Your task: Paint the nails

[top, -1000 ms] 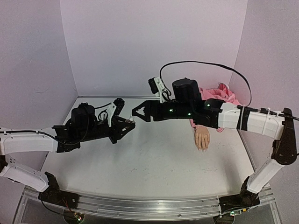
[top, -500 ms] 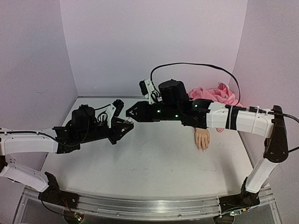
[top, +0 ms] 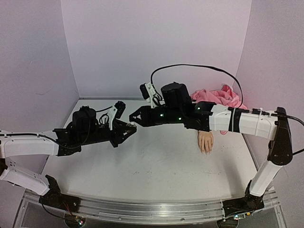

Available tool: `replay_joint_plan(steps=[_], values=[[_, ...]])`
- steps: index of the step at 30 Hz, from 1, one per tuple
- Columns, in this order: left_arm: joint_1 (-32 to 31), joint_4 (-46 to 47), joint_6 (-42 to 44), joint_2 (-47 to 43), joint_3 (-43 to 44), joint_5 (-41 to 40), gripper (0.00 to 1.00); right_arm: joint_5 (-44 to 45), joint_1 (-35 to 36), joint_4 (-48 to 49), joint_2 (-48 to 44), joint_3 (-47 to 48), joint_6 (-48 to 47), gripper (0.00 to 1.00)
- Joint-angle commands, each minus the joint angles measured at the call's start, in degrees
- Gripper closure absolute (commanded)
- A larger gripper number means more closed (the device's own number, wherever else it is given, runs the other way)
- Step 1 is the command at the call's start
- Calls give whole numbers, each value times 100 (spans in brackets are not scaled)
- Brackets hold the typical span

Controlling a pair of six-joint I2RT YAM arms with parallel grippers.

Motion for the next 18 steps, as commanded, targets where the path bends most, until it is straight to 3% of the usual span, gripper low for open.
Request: replay_joint_plan(steps=[1, 3, 4, 7, 12, 16, 18], values=[[6, 284, 65, -23, 419, 2574, 100, -2527, -205, 617, -614, -345, -1404, 100], [19, 285, 105, 97, 584, 4310, 100, -5561, -233, 888, -783, -614, -2362, 100], [14, 292, 80, 156, 674, 5030, 100, -6388, -235, 905, -823, -670, -2543, 100], [38, 293, -75, 215, 830, 5456, 100, -6559, -242, 760, -852, -676, -2553, 100], [40, 302, 124, 44, 801, 4272, 100, -5808, -244, 696, -972, -859, -2708, 100], [24, 302, 301, -131, 630, 2897, 100, -3640, -241, 623, -1257, -910, -2429, 67], [5, 281, 416, -237, 480, 1906, 100, -2621, -243, 549, -1372, -932, -2169, 40]])
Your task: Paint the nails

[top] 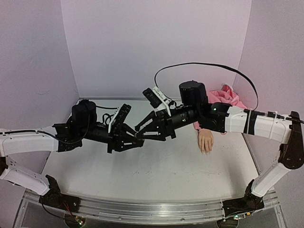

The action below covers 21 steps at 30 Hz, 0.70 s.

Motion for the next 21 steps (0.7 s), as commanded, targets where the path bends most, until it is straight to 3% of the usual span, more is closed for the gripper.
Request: replay_joint_plan(steps=[1, 4, 8, 13, 21], values=[[9, 324, 401, -385, -120, -2319, 100, 2131, 119, 92, -493, -39, 438, 31], [-7, 300, 667, -483, -278, -3219, 100, 3079, 120, -84, -497, 18, 962, 24], [-30, 289, 833, -511, -359, -3718, 100, 3725, 130, -165, -402, 90, 1833, 21], [-35, 289, 862, -461, -400, -4282, 100, 3957, 162, -236, -4, 428, 2521, 37], [-44, 297, 851, -430, -455, -4425, 100, 4106, 282, -355, 697, 1073, 2830, 44]])
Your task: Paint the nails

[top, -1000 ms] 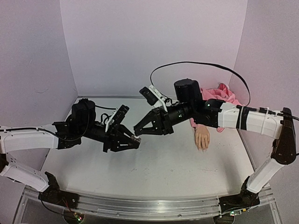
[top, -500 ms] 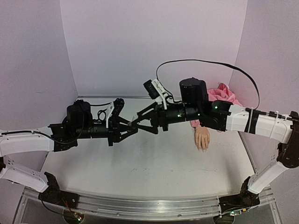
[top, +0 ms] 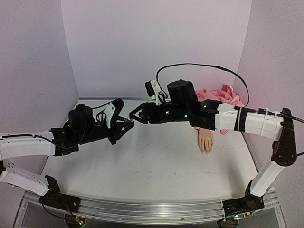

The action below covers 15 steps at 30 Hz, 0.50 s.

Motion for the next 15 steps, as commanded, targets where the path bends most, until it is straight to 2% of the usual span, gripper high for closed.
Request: replay_joint_plan(steps=[1, 3, 7, 13, 15], values=[[-26, 286, 62, -64, -17, -219, 100, 192, 112, 49, 327, 584, 310, 47], [-35, 286, 43, -62, -26, -218, 100, 241, 161, 20, 463, 745, 319, 54], [-35, 286, 31, -82, -60, -202, 100, 397, 231, -40, 635, 957, 358, 61], [-37, 286, -88, -203, -111, -216, 100, 332, 271, -67, 668, 954, 294, 93], [-36, 286, -151, -224, -102, -82, 100, 214, 267, -48, 522, 800, 149, 100]])
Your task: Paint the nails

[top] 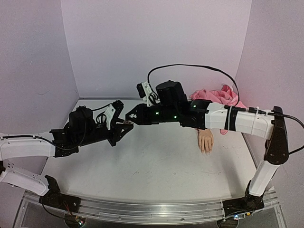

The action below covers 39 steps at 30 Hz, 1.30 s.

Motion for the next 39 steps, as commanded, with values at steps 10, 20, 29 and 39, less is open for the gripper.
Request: replay_joint_plan(steps=[10, 20, 29, 39], values=[[31, 835, -668, -388, 315, 4063, 100, -5656, -32, 260, -805, -528, -2699, 100], [31, 851, -990, -125, 345, 3106, 100, -3295, -29, -145, -1319, -798, -2559, 65], [31, 769, -591, -170, 76, 1864, 100, -1219, -35, -432, -1523, -696, -1197, 19], [31, 554, 60, -217, -92, 1367, 100, -793, -31, -1780, -772, 450, -654, 29]])
